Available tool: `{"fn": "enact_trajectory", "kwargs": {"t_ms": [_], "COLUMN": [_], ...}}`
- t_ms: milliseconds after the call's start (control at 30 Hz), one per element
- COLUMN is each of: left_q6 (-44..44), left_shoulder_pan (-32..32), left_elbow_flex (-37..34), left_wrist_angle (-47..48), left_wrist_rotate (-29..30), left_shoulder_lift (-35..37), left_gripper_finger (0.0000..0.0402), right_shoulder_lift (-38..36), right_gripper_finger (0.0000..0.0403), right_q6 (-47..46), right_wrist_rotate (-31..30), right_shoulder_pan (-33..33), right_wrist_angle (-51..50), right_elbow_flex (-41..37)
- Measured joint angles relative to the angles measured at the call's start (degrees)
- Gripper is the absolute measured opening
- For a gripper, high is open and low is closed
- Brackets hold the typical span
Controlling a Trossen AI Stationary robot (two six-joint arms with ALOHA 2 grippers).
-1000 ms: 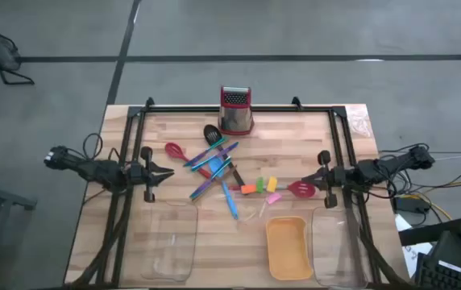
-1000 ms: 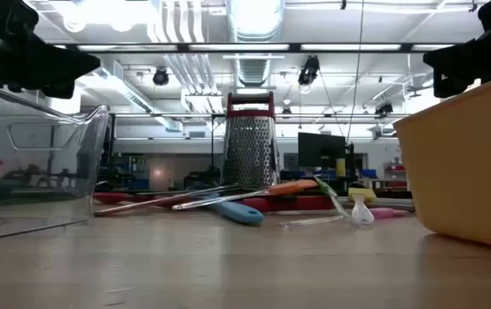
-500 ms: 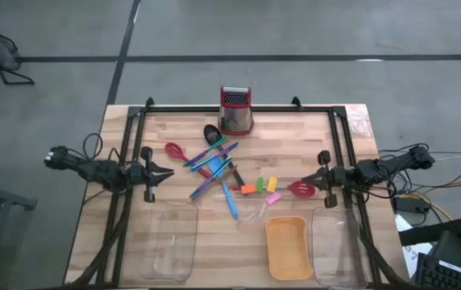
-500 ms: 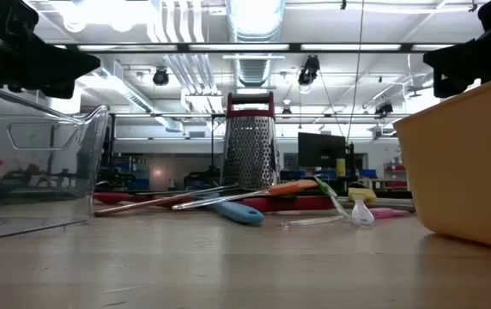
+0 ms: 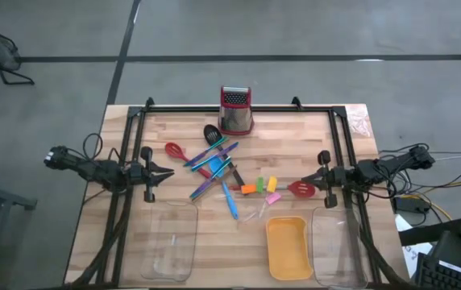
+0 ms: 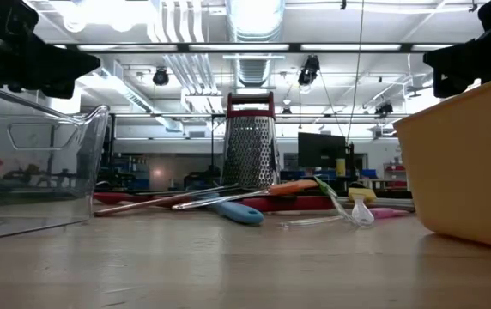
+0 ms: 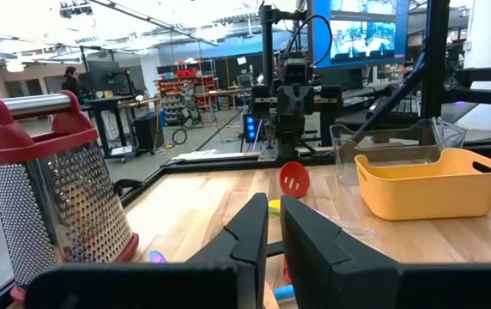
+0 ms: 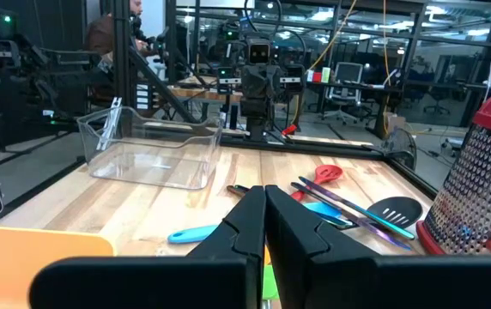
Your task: Pick & Place Kitchen Items
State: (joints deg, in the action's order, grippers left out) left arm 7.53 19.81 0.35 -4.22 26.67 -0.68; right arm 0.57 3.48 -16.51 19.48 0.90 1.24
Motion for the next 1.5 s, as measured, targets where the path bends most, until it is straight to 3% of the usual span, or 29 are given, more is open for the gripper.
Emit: {"fn": "enact_trajectory", "kwargs": {"t_ms": [233, 500, 733, 1000, 1167, 1500], "left_q6": [0.0, 0.0, 0.0, 0.0, 0.0, 0.0], "left_shoulder_pan": [0.0, 0.0, 0.0, 0.0, 0.0, 0.0], "left_elbow_flex": [0.0, 0.0, 0.0, 0.0, 0.0, 0.0], "left_wrist_angle": [0.0, 0.0, 0.0, 0.0, 0.0, 0.0], "left_wrist_rotate": [0.0, 0.0, 0.0, 0.0, 0.0, 0.0], "left_shoulder_lift": [0.0, 0.0, 0.0, 0.0, 0.0, 0.0], "left_gripper_finger": [0.0042, 0.0042, 0.0042, 0.0042, 0.0042, 0.0042], "right_shoulder_lift": [0.0, 0.0, 0.9, 10.7, 16.9, 28.1], "right_gripper_finger": [0.0009, 0.0009, 0.0008, 0.0008, 0.0008, 0.0008], "right_q6": [-0.2, -7.4, -6.2, -14.0, -14.3, -20.0], "right_wrist_rotate": [0.0, -1.0, -8.5, -11.0, -10.9, -13.6], "right_shoulder_pan": [0.0, 0.0, 0.0, -0.1, 0.0, 0.0], "right_wrist_angle": [1.2, 15.4, 18.6, 25.0, 31.2, 32.0], "right_elbow_flex": [0.0, 0.0, 0.0, 0.0, 0.4, 3.9]}}
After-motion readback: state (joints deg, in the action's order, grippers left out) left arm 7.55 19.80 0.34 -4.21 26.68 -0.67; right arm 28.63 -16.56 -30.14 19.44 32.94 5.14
